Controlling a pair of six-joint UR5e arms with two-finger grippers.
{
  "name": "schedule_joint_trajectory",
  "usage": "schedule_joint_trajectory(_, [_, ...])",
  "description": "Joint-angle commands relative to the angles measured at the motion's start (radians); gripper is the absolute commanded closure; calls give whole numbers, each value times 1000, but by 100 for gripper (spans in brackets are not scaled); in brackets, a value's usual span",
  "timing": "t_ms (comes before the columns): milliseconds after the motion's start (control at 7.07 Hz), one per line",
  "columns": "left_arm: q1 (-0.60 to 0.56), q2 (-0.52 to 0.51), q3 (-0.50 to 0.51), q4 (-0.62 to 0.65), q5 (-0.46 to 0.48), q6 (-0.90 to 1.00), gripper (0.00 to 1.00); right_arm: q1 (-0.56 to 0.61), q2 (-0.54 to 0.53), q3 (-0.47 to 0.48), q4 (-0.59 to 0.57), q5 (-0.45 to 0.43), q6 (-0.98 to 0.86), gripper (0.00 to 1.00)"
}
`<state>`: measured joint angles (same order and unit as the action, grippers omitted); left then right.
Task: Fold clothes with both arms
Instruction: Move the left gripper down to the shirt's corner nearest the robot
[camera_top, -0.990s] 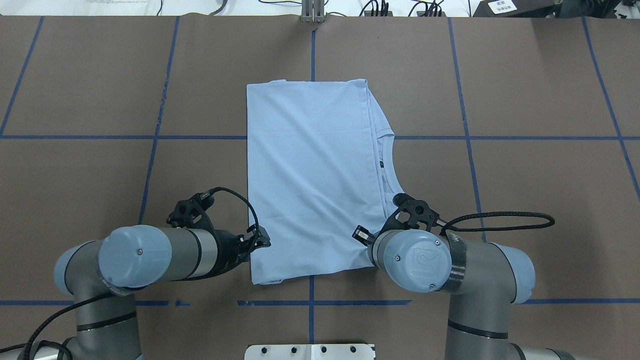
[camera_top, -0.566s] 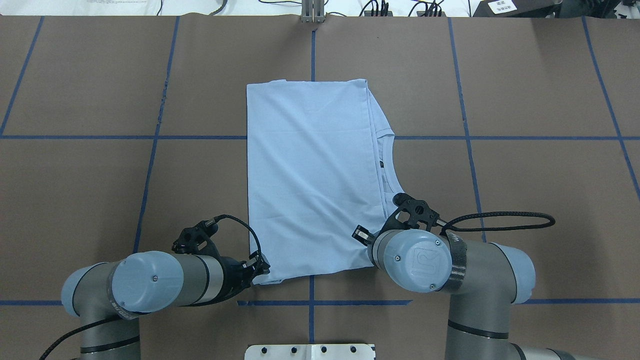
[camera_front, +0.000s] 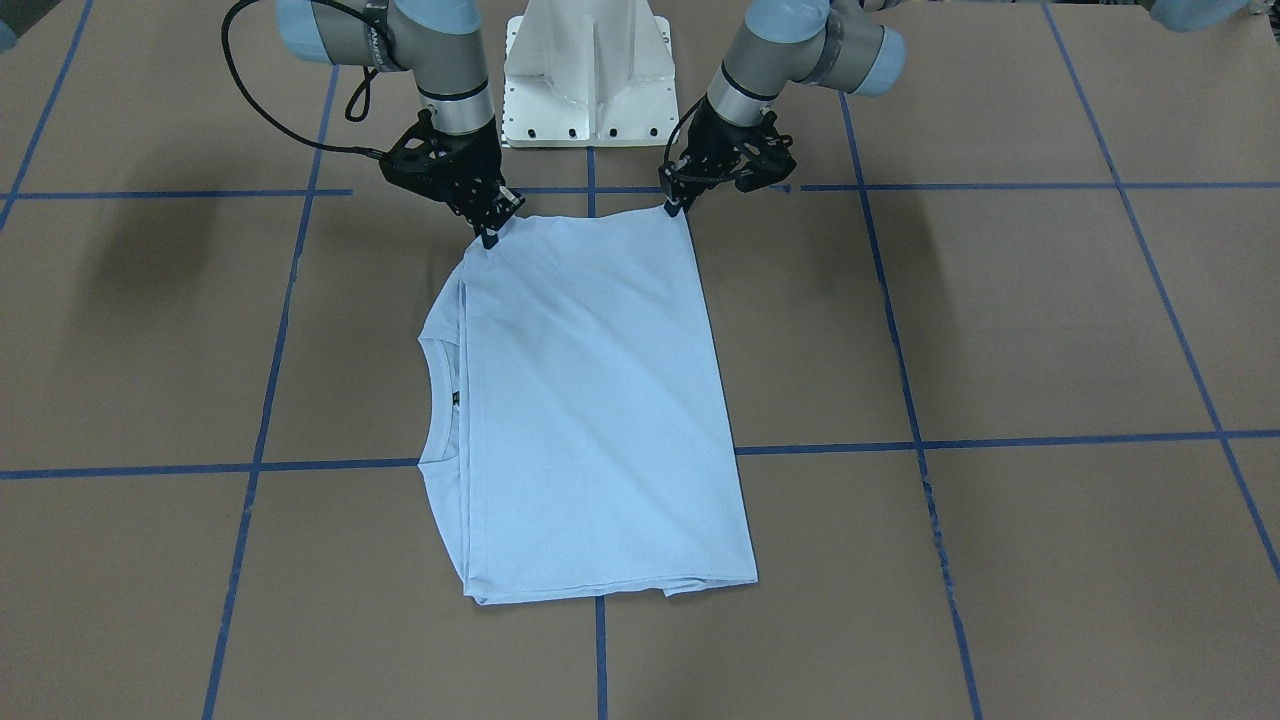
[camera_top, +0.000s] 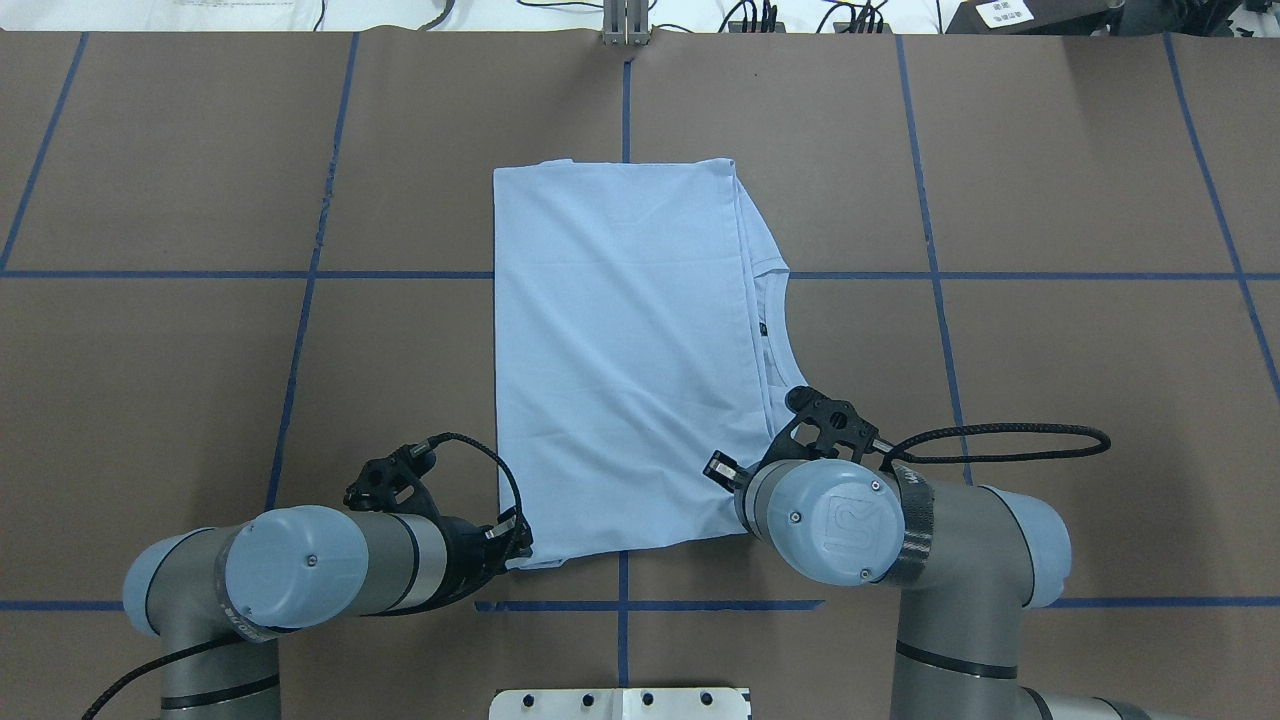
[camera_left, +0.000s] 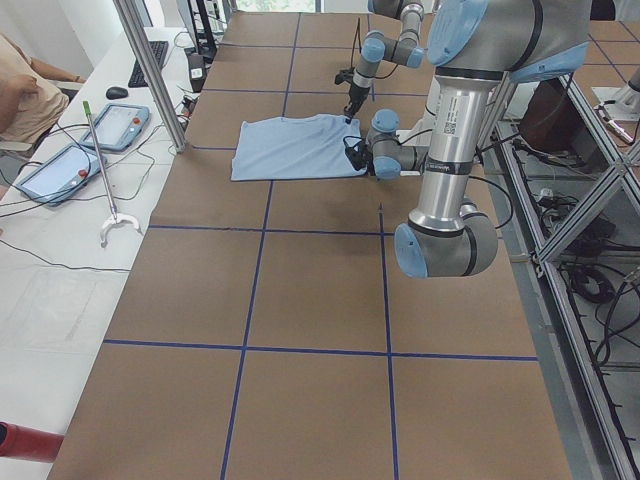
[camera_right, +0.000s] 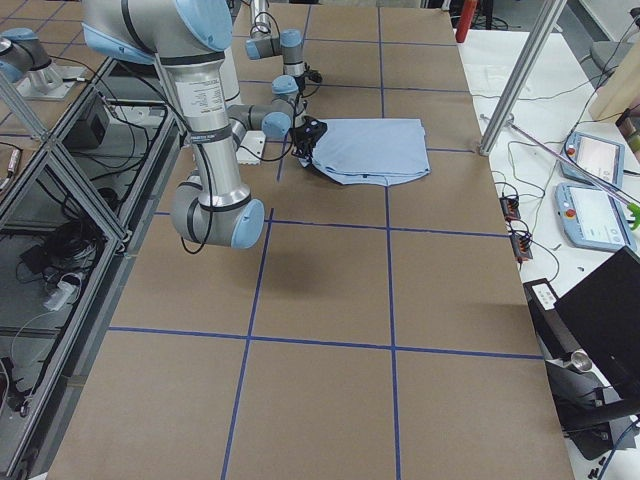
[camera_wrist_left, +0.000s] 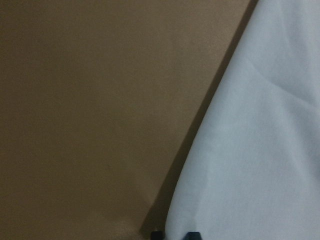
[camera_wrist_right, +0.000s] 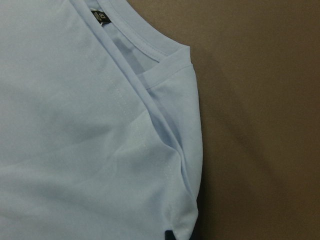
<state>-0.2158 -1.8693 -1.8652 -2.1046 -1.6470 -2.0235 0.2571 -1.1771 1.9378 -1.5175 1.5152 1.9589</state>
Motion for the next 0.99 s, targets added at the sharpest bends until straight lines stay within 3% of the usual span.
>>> schedule_joint_trajectory(0, [0,-1,-17,0,0,-1,100,1,-4,16,0,0,0,100])
schedule_joint_trajectory(141, [-5,1,-37,14,0,-1,100,2,-13,23,0,0,0,100])
schedule_joint_trajectory(283, [-5,13,-117,85,-5,-1,100,4,-31,41,3,0,6,100])
schedule_joint_trajectory(707, [-4,9,-279,163,-10,-24,100,-4,-59,156,2,52,179,100])
schedule_joint_trajectory(849, [-5,10,-343,172,-13,-24,100,-1,-73,238,-3,53,210,100])
